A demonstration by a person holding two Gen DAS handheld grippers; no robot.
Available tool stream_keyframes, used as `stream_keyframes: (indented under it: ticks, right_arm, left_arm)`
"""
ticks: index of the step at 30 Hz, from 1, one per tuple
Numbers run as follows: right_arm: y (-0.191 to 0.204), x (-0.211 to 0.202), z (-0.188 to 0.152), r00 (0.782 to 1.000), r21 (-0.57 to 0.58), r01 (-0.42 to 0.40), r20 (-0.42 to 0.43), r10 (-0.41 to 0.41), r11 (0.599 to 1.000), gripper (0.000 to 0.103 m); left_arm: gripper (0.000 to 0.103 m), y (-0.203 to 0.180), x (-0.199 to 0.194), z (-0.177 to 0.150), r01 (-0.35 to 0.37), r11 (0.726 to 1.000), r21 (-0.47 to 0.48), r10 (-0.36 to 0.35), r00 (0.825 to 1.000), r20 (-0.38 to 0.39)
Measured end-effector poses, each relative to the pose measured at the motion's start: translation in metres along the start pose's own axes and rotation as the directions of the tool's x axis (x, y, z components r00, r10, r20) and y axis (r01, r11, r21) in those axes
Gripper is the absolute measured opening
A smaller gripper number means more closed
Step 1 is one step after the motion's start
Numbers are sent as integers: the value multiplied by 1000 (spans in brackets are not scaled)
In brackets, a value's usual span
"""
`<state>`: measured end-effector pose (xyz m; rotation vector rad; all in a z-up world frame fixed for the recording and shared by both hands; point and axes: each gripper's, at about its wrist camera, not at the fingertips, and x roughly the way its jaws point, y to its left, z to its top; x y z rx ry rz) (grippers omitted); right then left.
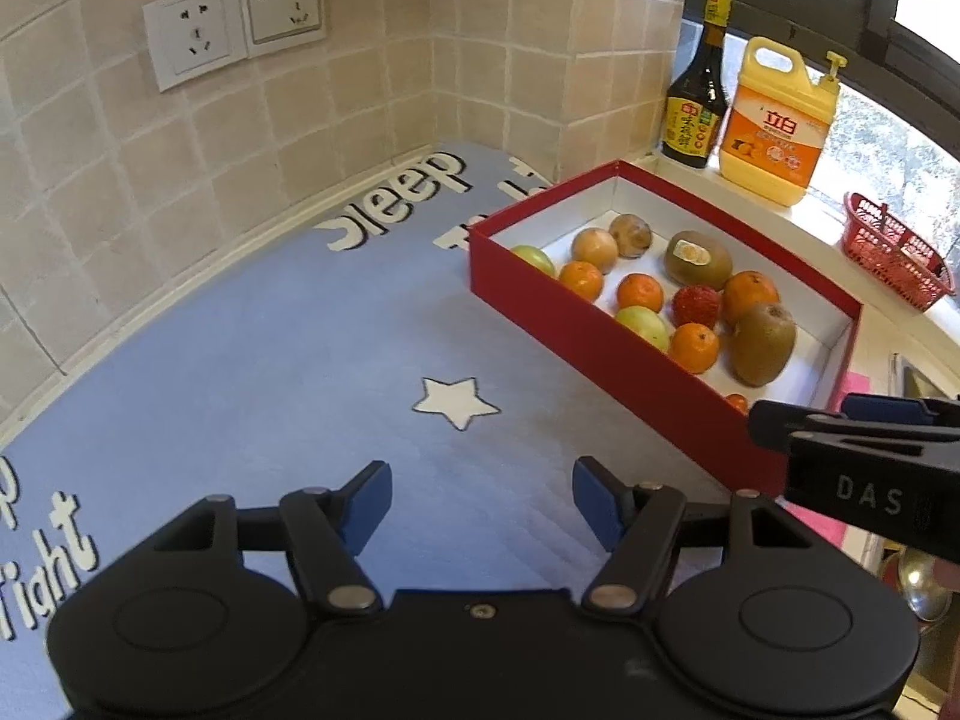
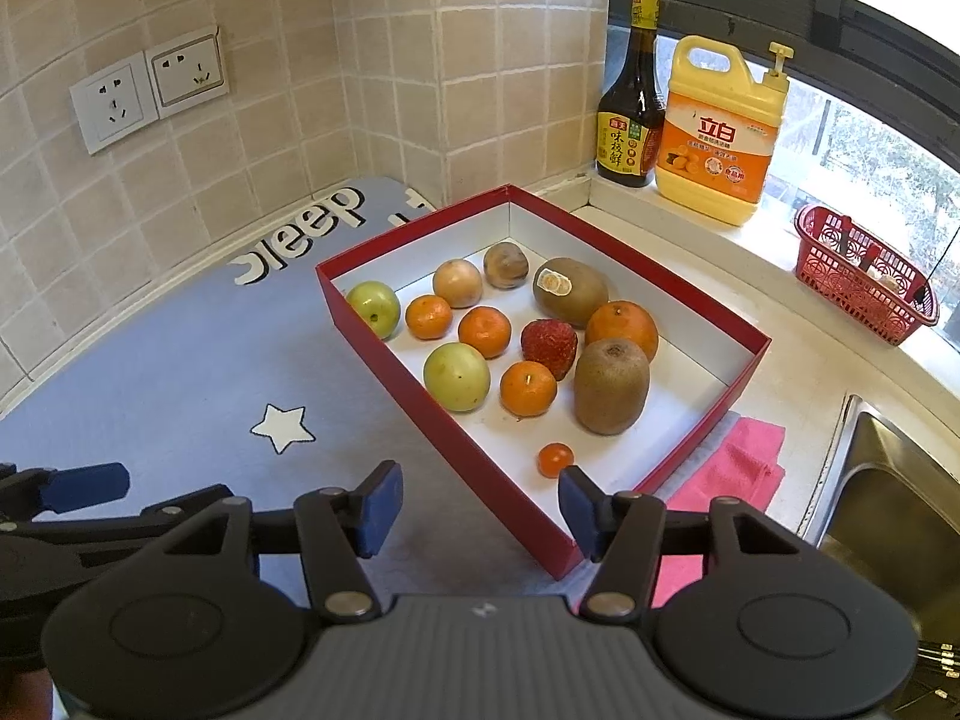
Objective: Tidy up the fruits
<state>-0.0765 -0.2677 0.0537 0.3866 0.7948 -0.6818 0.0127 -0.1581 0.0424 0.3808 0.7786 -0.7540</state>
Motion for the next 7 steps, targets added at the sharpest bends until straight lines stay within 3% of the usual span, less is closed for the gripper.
stream_keyframes:
  ticks: [7]
  right_arm:
    - [4,4,0,1000,-21,-15,-7,14,1000,60]
  left_arm:
    - [77,30,0,-1,-138,986,-94,141,990,26]
